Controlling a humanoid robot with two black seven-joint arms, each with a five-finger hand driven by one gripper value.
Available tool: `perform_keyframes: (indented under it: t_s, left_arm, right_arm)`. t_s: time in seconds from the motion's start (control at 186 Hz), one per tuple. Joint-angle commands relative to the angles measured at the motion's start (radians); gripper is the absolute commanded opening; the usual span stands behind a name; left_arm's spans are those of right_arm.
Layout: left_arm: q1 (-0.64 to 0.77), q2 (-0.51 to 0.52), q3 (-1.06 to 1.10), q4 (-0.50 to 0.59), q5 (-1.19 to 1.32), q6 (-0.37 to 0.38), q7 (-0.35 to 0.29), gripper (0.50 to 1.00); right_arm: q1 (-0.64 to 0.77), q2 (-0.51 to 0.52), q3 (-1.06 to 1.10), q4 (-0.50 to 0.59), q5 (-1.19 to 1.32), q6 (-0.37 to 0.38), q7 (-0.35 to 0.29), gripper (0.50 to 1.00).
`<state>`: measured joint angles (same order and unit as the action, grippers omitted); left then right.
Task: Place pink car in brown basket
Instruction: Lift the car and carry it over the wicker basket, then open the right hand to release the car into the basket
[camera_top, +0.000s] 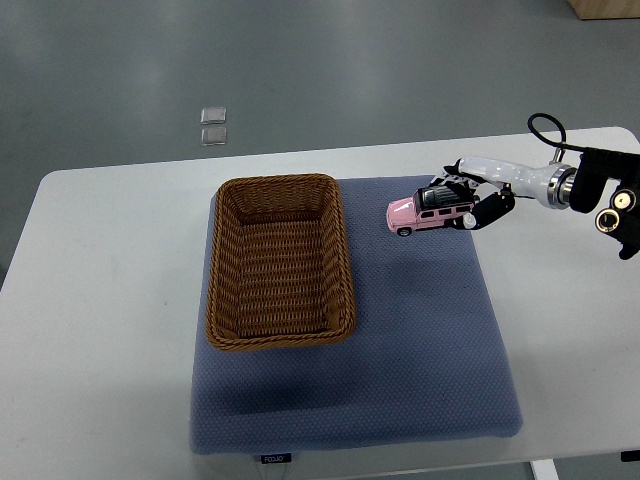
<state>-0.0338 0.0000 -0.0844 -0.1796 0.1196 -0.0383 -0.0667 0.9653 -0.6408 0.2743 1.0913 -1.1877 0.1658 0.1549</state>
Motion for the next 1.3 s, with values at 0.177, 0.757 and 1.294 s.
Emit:
perform_keyframes:
  t_s: [0.177, 0.757, 1.294]
  left_arm:
    - [0.0, 0.0, 0.0, 0.0, 0.0, 0.0, 0.001, 1.0]
    - [-0.017, 0.0, 0.002, -0.008, 0.002, -0.002, 0.004, 1.0]
    - [-0.018, 0.0, 0.003, -0.008, 0.002, 0.0, 0.004, 1.0]
  right_arm:
    - [0.13, 0.029, -0.007, 0.002, 0.002, 0.043, -0.003, 0.5]
    - [0.2, 0.447, -0.135, -0.188, 0.037, 0.004, 0.012, 0.5]
    - [0.142, 0.564, -0.191, -0.258, 0.031, -0.046, 0.032, 0.84]
